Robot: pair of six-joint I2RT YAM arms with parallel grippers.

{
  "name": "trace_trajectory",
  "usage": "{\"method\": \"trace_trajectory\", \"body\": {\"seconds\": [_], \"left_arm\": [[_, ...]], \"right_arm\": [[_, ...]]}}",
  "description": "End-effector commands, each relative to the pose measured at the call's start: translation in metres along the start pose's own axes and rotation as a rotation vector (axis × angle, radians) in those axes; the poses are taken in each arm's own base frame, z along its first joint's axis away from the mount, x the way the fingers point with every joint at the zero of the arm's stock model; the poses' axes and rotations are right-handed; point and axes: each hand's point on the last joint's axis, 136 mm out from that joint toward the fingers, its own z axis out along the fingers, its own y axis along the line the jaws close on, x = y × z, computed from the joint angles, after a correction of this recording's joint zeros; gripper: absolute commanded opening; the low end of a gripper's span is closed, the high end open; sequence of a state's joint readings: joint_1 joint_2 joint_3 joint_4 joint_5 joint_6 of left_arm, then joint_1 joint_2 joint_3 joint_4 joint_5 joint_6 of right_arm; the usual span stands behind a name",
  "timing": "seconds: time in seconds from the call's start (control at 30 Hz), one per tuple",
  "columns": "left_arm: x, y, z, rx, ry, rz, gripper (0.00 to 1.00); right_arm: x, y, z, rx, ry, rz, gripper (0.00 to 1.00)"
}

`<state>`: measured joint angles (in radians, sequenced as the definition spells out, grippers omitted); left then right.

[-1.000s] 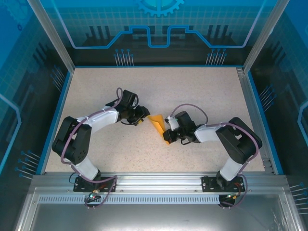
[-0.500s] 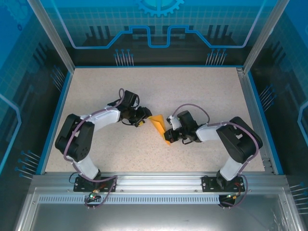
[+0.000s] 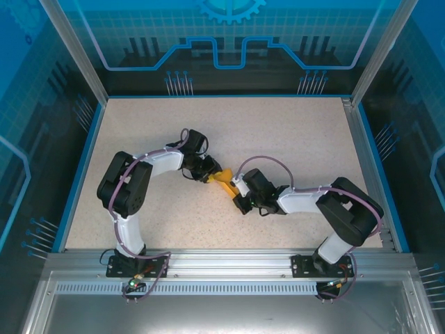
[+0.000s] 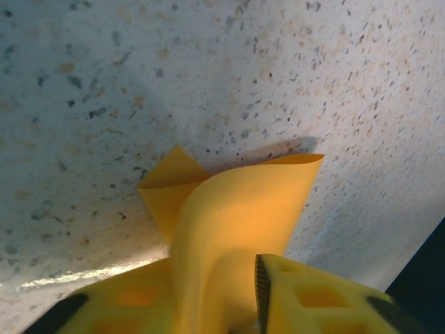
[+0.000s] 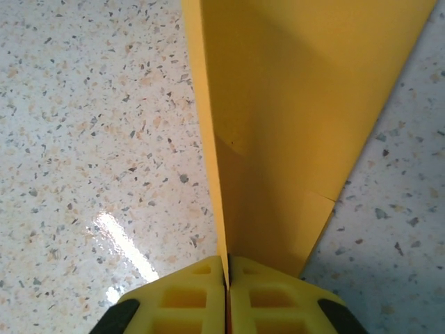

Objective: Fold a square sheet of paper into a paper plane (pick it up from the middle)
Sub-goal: Fold the wing for the fifth time at the center of the table.

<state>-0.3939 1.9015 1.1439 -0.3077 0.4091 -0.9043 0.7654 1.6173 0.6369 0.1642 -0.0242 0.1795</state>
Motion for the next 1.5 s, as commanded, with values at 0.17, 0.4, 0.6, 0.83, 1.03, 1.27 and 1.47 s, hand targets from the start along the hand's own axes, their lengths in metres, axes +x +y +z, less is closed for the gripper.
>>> {"method": "trace_trajectory", "body": {"seconds": [0.17, 0.4, 0.6, 0.83, 1.03, 1.27, 1.47], "left_arm": [[0.007, 0.008, 0.001, -0.039, 0.028, -0.012, 0.07], [0.006, 0.007, 0.0, -0.035, 0.026, -0.011, 0.05], [0.006, 0.007, 0.0, -0.036, 0.024, -0.013, 0.05], [0.002, 0.006, -0.011, -0.04, -0.029, -0.007, 0.14], [-0.005, 0.005, -0.032, -0.032, -0.101, 0.003, 0.26], [-0.006, 0.005, -0.054, -0.027, -0.18, 0.017, 0.31], [-0.002, 0.002, -0.056, 0.005, -0.174, 0.023, 0.31]], "right_arm": [[-0.007, 0.008, -0.009, 0.001, 0.017, -0.025, 0.15], [-0.016, 0.014, -0.006, -0.006, 0.027, -0.033, 0.18], [-0.01, 0.014, 0.0, -0.007, 0.058, -0.021, 0.12], [0.0, 0.01, 0.002, -0.038, 0.058, 0.059, 0.03], [0.007, 0.006, 0.004, -0.119, 0.033, 0.214, 0.01], [0.001, 0.0, -0.001, -0.214, -0.02, 0.349, 0.0], [0.01, -0.007, 0.001, -0.236, -0.016, 0.433, 0.01]]}}
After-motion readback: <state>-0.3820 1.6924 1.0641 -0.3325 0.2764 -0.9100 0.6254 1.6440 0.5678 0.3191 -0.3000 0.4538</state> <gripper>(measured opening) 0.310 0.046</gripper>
